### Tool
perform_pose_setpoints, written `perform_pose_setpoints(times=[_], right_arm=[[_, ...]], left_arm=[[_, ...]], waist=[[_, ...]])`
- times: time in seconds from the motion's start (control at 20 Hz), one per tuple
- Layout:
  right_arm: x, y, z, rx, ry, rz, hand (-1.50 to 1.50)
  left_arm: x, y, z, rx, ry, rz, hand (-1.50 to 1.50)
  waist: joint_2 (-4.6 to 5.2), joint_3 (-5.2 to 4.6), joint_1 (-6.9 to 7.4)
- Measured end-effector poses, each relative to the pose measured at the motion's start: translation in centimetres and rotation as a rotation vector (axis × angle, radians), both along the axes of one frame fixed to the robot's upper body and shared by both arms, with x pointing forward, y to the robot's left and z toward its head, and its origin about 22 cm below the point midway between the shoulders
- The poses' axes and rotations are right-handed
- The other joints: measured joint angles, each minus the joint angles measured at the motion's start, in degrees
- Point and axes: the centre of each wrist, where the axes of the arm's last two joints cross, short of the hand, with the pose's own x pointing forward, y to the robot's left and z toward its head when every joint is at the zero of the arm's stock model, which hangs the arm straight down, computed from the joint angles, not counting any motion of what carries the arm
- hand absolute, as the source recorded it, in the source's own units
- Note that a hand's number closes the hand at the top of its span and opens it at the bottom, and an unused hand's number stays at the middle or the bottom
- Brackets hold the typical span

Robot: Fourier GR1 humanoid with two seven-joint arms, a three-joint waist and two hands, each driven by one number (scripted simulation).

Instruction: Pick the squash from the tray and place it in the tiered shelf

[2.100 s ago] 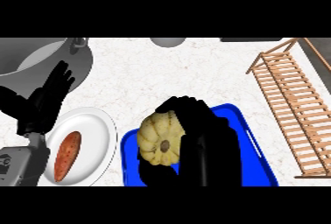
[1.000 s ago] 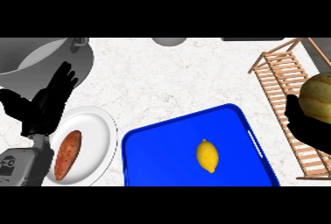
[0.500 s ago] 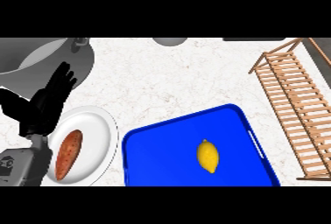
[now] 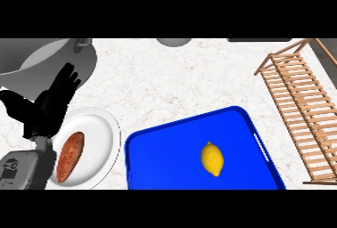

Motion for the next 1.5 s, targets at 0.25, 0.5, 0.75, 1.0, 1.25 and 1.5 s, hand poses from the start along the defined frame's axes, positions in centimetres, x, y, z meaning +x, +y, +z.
perform_pose_setpoints(times=[0.25, 0.5, 0.75, 1.0, 1.25, 1.5], right_arm=[[0.1, -2.3, -1.6, 0.034, -0.004, -0.114, -1.50], [1.2, -4.9, -3.0, 0.024, -0.096, -0.157, -1.50], [1.4, -7.5, -2.3, 0.017, -0.209, -0.163, -1.50], [0.0, -9.4, -1.2, 0.079, -0.215, -0.121, -1.50], [-3.4, -12.5, -0.2, 0.200, -0.160, -0.056, -1.50], [-8.7, -15.5, 1.5, 0.239, -0.158, -0.033, -1.50]], left_arm=[[0.0, 0.1, -0.3, 0.001, -0.008, -0.007, 0.00], [0.5, -0.1, 0.3, 0.000, -0.014, -0.010, 0.00], [0.3, -0.4, -0.1, 0.003, -0.008, -0.009, 0.00], [-0.2, 0.4, -0.2, 0.002, -0.003, -0.006, 0.00], [-0.3, 0.4, 0.0, 0.000, 0.001, 0.015, 0.00], [-0.4, 0.7, -0.2, 0.001, 0.005, 0.017, 0.00]], waist=[[0.06, 0.00, 0.18], [0.10, 0.01, 0.29], [0.06, 0.00, 0.23], [-0.04, -0.02, -0.07], [-0.24, -0.03, -0.77], [-0.28, -0.03, -1.16]])
